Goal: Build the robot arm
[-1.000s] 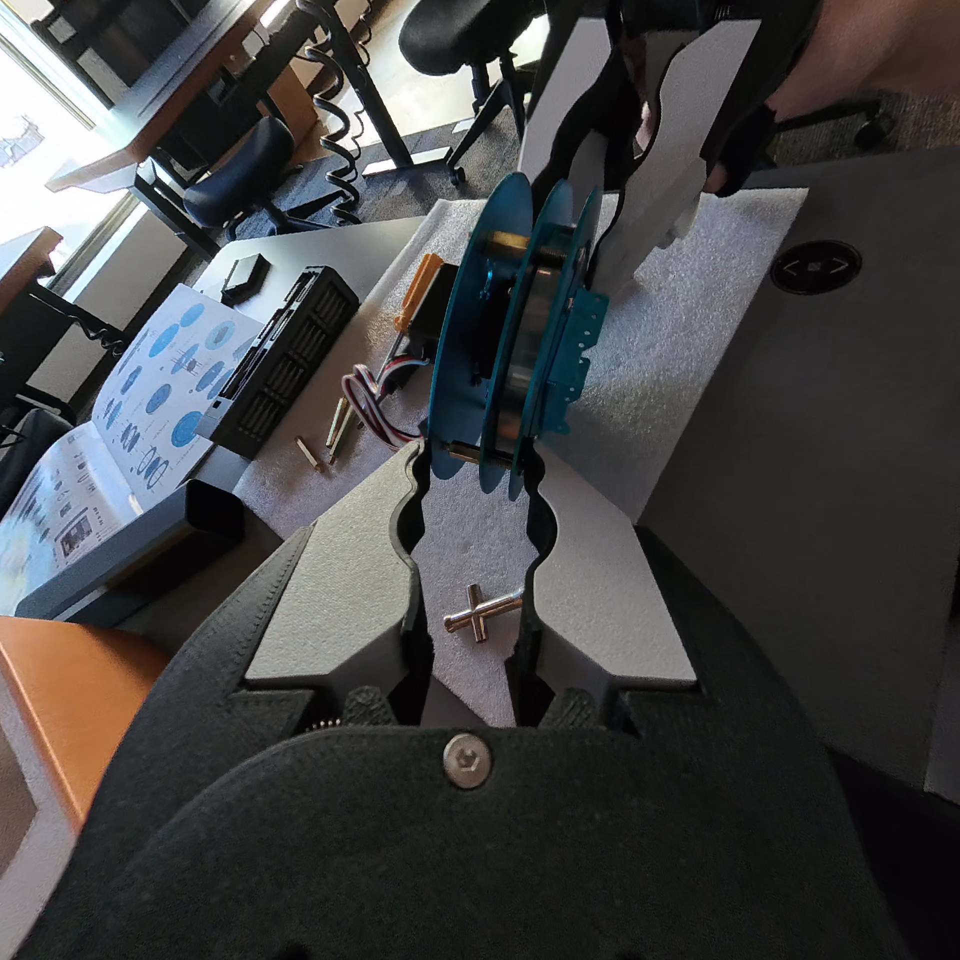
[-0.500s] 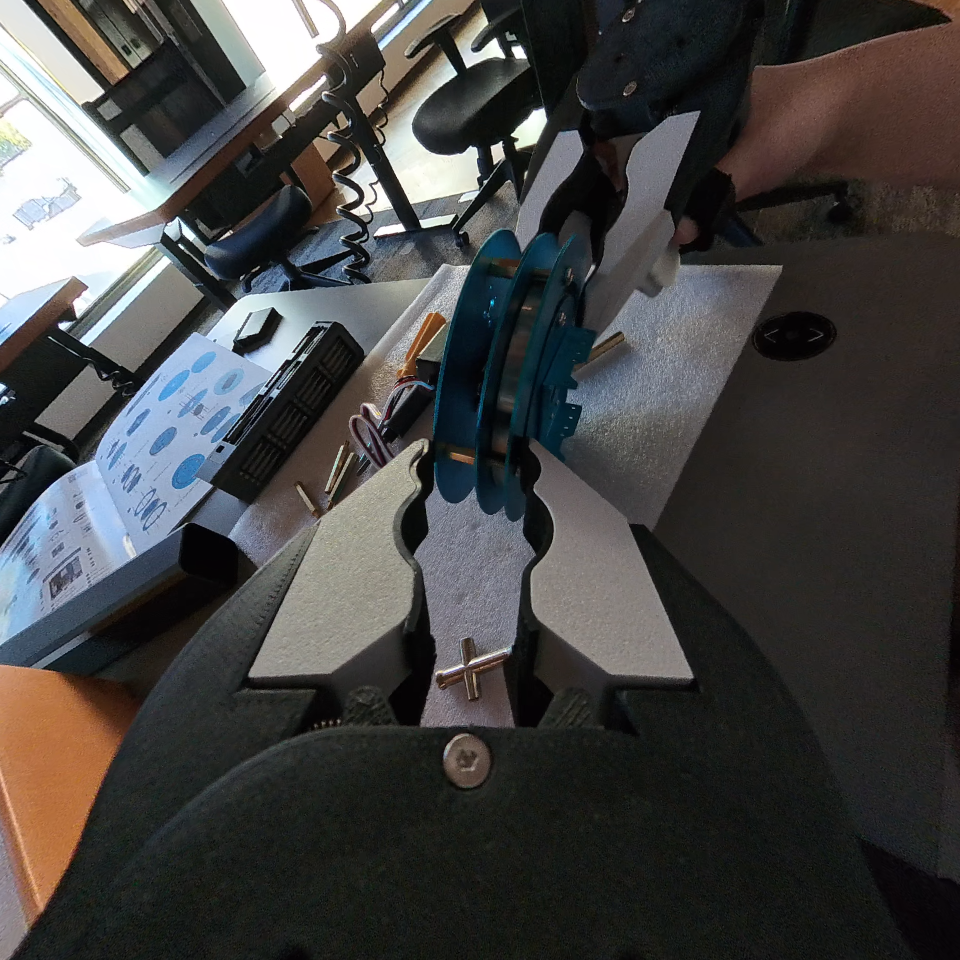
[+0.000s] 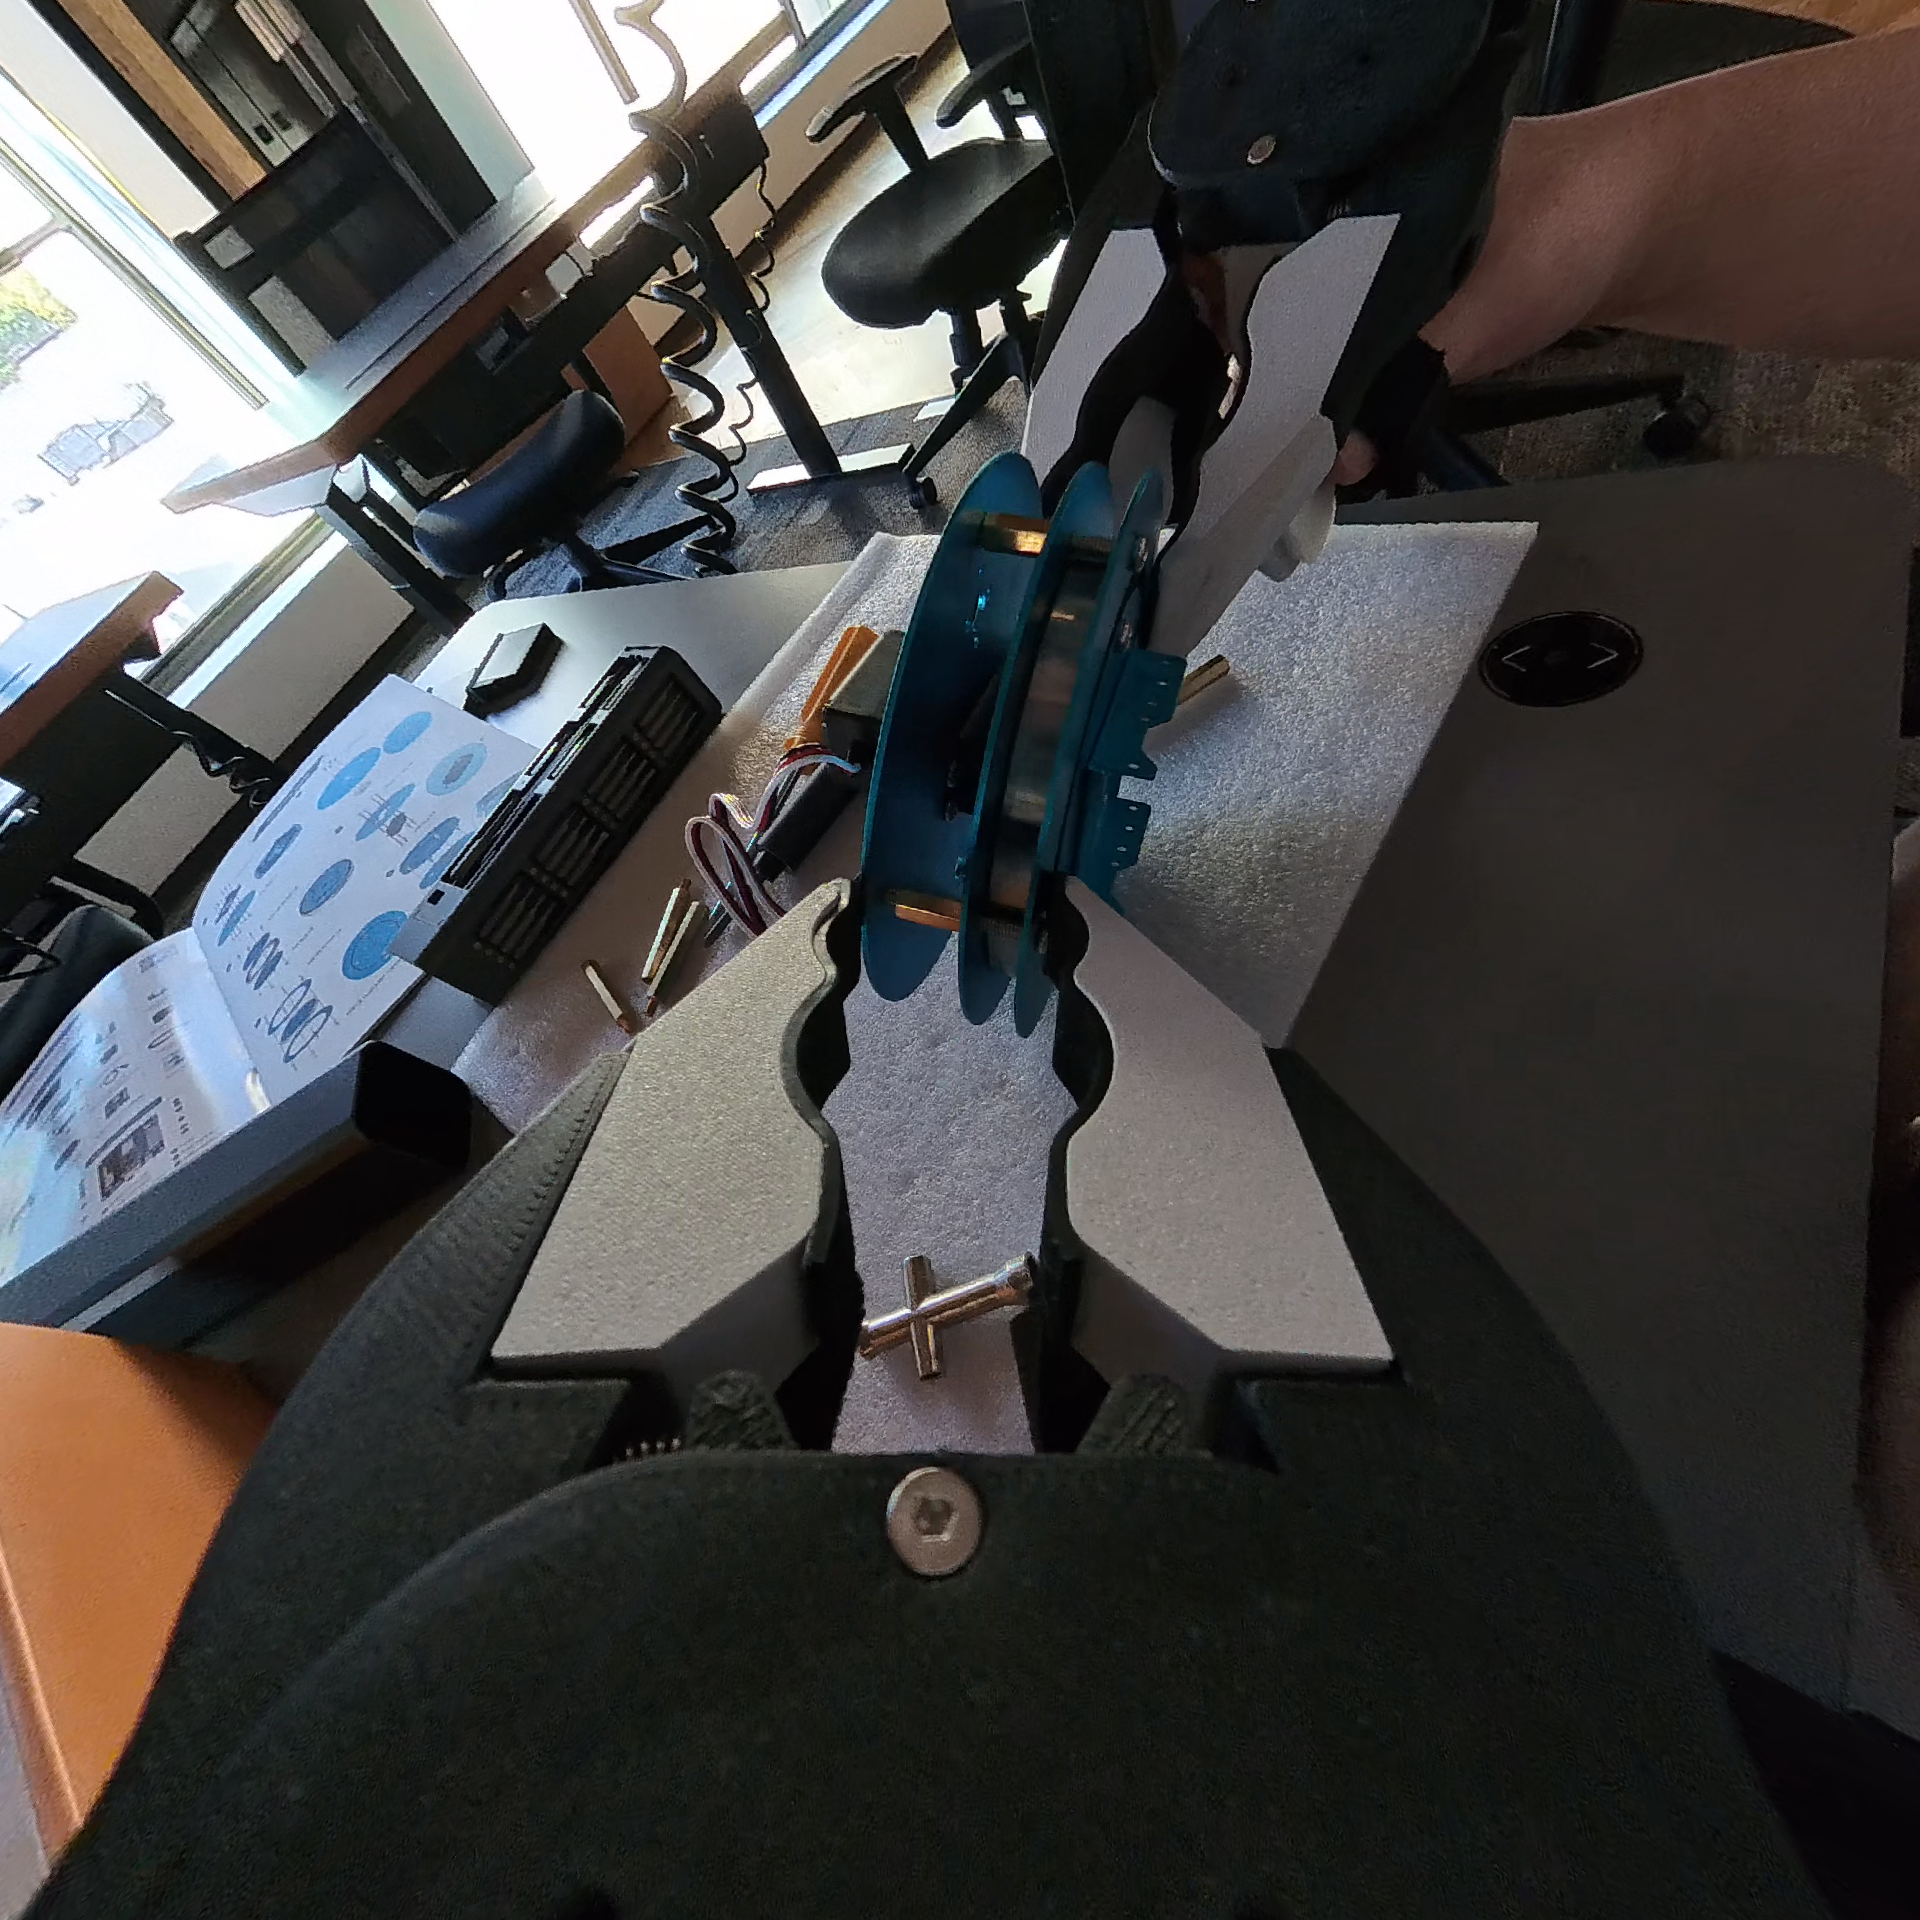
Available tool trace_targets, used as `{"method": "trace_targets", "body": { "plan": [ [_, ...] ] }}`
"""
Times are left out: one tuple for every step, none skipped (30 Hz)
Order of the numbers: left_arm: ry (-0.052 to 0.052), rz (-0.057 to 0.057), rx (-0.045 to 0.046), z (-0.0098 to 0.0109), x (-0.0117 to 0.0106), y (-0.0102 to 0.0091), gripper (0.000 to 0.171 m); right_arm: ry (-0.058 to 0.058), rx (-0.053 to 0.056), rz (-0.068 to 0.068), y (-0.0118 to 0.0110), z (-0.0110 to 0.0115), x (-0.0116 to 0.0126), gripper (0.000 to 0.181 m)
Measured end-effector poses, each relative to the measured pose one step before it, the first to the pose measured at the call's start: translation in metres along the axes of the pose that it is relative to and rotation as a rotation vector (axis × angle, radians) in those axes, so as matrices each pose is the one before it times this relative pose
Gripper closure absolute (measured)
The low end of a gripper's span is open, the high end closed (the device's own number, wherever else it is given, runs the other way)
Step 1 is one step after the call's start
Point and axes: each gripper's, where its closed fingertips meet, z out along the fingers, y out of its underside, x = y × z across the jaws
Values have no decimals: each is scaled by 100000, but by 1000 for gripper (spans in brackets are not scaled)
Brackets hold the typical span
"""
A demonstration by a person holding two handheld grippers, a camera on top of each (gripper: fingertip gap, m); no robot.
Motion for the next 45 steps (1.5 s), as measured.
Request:
{"method": "trace_targets", "body": {
  "plan": [
    [7,-15,74,-21,34,-2,137,142,-8,-342,2,-17,-21,142],
    [-17,-48,88,2,14,-16,137,80,-28,-114,15,-11,-15,141],
    [-14,-93,87,6,5,-12,137,56,-30,15,17,-7,4,141],
    [23,-98,54,0,6,-16,137,52,25,-21,11,-11,-6,141],
    [77,-46,33,7,5,-14,137,-72,25,97,24,-10,-14,141],
    [120,-27,55,4,19,-8,137,-233,-95,288,33,-19,-17,141],
    [110,24,16,1,17,-16,137,-215,-14,291,20,-12,-25,141],
    [21,102,-51,-4,16,-2,137,-83,115,128,2,-8,-16,141],
    [-44,160,-21,-11,25,-1,137,-150,125,69,4,-16,-24,141],
    [-55,198,47,-7,17,3,137,-301,99,109,7,-13,-26,140],
    [-46,137,55,-15,28,3,137,-443,131,156,-12,-27,-50,140],
    [-1,-8,43,-11,11,18,137,-640,29,281,-8,-28,-42,140],
    [91,-162,31,-10,2,11,137,-896,7,421,-19,-44,-57,139],
    [149,-234,39,-5,2,14,137,-1085,65,589,-35,-68,-49,139],
    [85,-277,78,2,-17,13,137,-1072,463,547,-137,-111,-22,139],
    [-14,-344,57,6,-35,6,137,-1255,1562,315,-362,-188,-69,139],
    [-44,-319,1,-3,-28,10,137,-1505,2140,301,-506,-276,-90,139],
    [-91,-225,-34,6,-23,13,137,-720,1443,214,-447,-266,27,137],
    [-188,-184,-14,-1,-34,11,137,-131,825,-320,-377,-244,110,137],
    [-203,-148,24,-7,-17,11,137,-280,131,-825,-310,-154,52,137],
    [-110,-43,20,-3,-3,7,137,-1008,-225,-1216,-275,-82,-95,137],
    [102,124,79,-12,33,-4,137,-2840,792,-1116,-474,-100,-394,137],
    [219,391,173,-11,84,-39,137,-3534,1444,-325,-589,-136,-465,138],
    [-21,641,122,0,80,-48,137,-2488,821,200,-471,-135,-256,138],
    [-364,564,-46,-3,32,-27,137,-698,176,56,-288,-104,56,138],
    [-511,179,-203,8,-22,1,137,269,-299,-430,-133,9,162,138],
    [-362,-263,-258,-1,-42,34,137,-631,-41,-511,-101,105,-35,140],
    [116,-618,-10,-14,-28,36,137,-2324,-515,-398,-40,78,-328,143],
    [436,-663,282,-18,14,8,137,-3644,-470,-437,-91,-80,-523,144],
    [242,-335,216,-5,19,-5,137,-1457,224,-43,-194,-220,-126,146],
    [-139,122,-11,-6,2,2,137,2038,866,169,-264,-264,491,147],
    [-245,219,-44,17,-11,-19,137,2385,1734,301,-329,-219,585,147],
    [-19,-94,119,13,-5,-26,137,1682,2418,639,-380,-91,473,151],
    [124,-173,195,20,4,-42,137,2011,1287,885,-191,43,500,154],
    [28,207,124,13,1,-36,137,1179,-334,38,28,177,280,154],
    [-89,478,70,12,10,-38,137,367,-1586,-1459,155,240,22,155],
    [-96,388,93,9,28,-46,137,106,-2562,-2730,265,270,-118,155],
    [-85,242,60,-7,34,-21,137,-536,-3034,-3137,306,292,-260,155],
    [-81,220,-34,-13,36,-8,137,369,-3586,-2756,374,296,-96,156],
    [103,216,-67,-16,62,-4,137,1195,-2854,-2356,260,278,93,156],
    [177,237,2,-17,97,0,139,42,-2892,-1870,287,279,-47,157],
    [154,444,198,-12,104,-36,139,-367,-2651,-1522,262,282,-84,157],
    [210,761,163,-16,127,-37,139,-1355,-2095,-1362,184,237,-196,157],
    [-24,751,-28,1,63,4,139,-1824,-1248,-767,42,133,-226,160],
    [-300,10,166,-2,-28,-13,139,-3326,-941,-878,-1,59,-480,176]
  ]
}}
